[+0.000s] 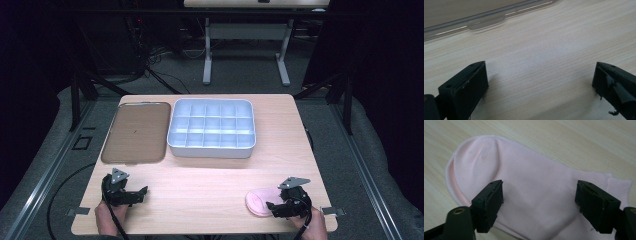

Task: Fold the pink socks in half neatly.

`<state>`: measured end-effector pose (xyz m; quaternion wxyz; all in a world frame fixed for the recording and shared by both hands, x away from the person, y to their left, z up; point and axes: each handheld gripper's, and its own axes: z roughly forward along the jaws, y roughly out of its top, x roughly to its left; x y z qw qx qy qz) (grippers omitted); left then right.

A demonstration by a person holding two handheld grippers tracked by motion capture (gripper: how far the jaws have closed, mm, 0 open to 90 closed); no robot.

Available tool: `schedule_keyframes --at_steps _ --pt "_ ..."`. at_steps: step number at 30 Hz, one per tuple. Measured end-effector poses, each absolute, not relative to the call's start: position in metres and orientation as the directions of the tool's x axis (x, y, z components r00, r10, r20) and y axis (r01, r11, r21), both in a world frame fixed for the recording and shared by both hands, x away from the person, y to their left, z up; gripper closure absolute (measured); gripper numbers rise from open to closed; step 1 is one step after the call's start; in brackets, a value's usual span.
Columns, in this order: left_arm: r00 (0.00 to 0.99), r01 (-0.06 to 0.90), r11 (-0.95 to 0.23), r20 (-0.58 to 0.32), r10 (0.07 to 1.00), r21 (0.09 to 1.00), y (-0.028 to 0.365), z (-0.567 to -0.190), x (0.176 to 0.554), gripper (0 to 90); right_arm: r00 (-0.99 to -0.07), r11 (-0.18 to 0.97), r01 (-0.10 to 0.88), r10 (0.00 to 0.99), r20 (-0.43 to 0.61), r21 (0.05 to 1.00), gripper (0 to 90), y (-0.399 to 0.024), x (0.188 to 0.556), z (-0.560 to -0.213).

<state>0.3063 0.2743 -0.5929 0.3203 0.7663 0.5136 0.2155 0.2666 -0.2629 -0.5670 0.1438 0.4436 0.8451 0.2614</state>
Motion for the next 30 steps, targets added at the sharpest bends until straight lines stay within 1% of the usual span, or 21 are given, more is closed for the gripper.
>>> schedule_keyframes --at_steps 4,5,6,7,8,9,10,11,12,13,14,15,16,18,19,23,27,30 --pt "0.377 0.650 -0.265 0.000 0.926 0.712 0.2741 -0.5930 0.3060 0.0 -0.555 0.448 0.684 0.832 0.011 0.575 26.0 -0.2638 0.2660 -0.5679" --pt "0.377 0.649 -0.266 0.002 0.926 0.713 0.2741 -0.5929 0.3060 0.0 -0.550 0.445 0.687 0.835 0.011 0.574 30.7 -0.2640 0.2654 -0.5675" --pt "0.377 0.649 -0.266 0.002 0.926 0.713 0.2741 -0.5929 0.3060 0.0 -0.550 0.445 0.687 0.835 0.011 0.574 30.7 -0.2640 0.2654 -0.5675" --pt "0.376 0.650 -0.265 0.001 0.927 0.712 0.2741 -0.5930 0.3060 0.0 -0.553 0.448 0.680 0.833 0.005 0.581 36.7 -0.2650 0.2648 -0.5673" --pt "0.376 0.650 -0.265 0.001 0.927 0.712 0.2741 -0.5930 0.3060 0.0 -0.553 0.448 0.680 0.833 0.005 0.581 36.7 -0.2650 0.2648 -0.5673" --pt "0.376 0.650 -0.264 0.001 0.927 0.712 0.2741 -0.5930 0.3060 0.0 -0.547 0.438 0.681 0.837 0.009 0.587 44.5 -0.2667 0.2642 -0.5666" --pt "0.376 0.650 -0.264 0.001 0.927 0.712 0.2741 -0.5930 0.3060 0.0 -0.547 0.438 0.681 0.837 0.009 0.587 44.5 -0.2667 0.2642 -0.5666" --pt "0.375 0.650 -0.264 0.001 0.927 0.712 0.2740 -0.5930 0.3060 0.0 -0.546 0.433 0.678 0.838 0.011 0.594 47.9 -0.2673 0.2641 -0.5668" --pt "0.377 0.650 -0.266 0.002 0.926 0.711 0.2742 -0.5929 0.3061 0.0 -0.540 0.423 0.673 0.842 0.012 0.607 54.8 -0.2686 0.2636 -0.5673" --pt "0.377 0.650 -0.266 0.002 0.926 0.711 0.2742 -0.5929 0.3061 0.0 -0.545 0.426 0.665 0.838 0.009 0.613 57.6 -0.2691 0.2633 -0.5677" --pt "0.377 0.649 -0.268 0.004 0.926 0.712 0.2744 -0.5929 0.3062 0.0 -0.545 0.426 0.665 0.838 0.009 0.613 57.6 -0.2691 0.2633 -0.5677" --pt "0.376 0.650 -0.266 0.002 0.926 0.712 0.2742 -0.5929 0.3061 0.0 -0.539 0.413 0.662 0.842 0.015 0.625 64.3 -0.2692 0.2618 -0.5684" --pt "0.376 0.650 -0.266 0.002 0.926 0.712 0.2742 -0.5929 0.3061 0.0 -0.539 0.413 0.662 0.842 0.015 0.625 64.3 -0.2692 0.2618 -0.5684" --pt "0.374 0.651 -0.263 0.000 0.927 0.712 0.2741 -0.5930 0.3060 0.0 -0.534 0.403 0.654 0.845 0.014 0.640 69.8 -0.2687 0.2606 -0.5697" --pt "0.375 0.651 -0.263 0.000 0.927 0.712 0.2741 -0.5930 0.3061 0.0 -0.539 0.408 0.651 0.842 0.012 0.640 74.2 -0.2688 0.2601 -0.5698" --pt "0.376 0.650 -0.266 0.002 0.926 0.712 0.2743 -0.5929 0.3062 0.0 -0.541 0.403 0.641 0.841 0.013 0.653 78.2 -0.2692 0.2604 -0.5710" --pt "0.376 0.650 -0.265 0.002 0.927 0.712 0.2743 -0.5929 0.3062 0.0 -0.529 0.373 0.636 0.848 0.030 0.675 79.4 -0.2718 0.2581 -0.5734" --pt "0.376 0.650 -0.266 0.002 0.926 0.712 0.2743 -0.5929 0.3062 0.0 -0.532 0.375 0.634 0.846 0.030 0.676 79.5 -0.2719 0.2581 -0.5730"
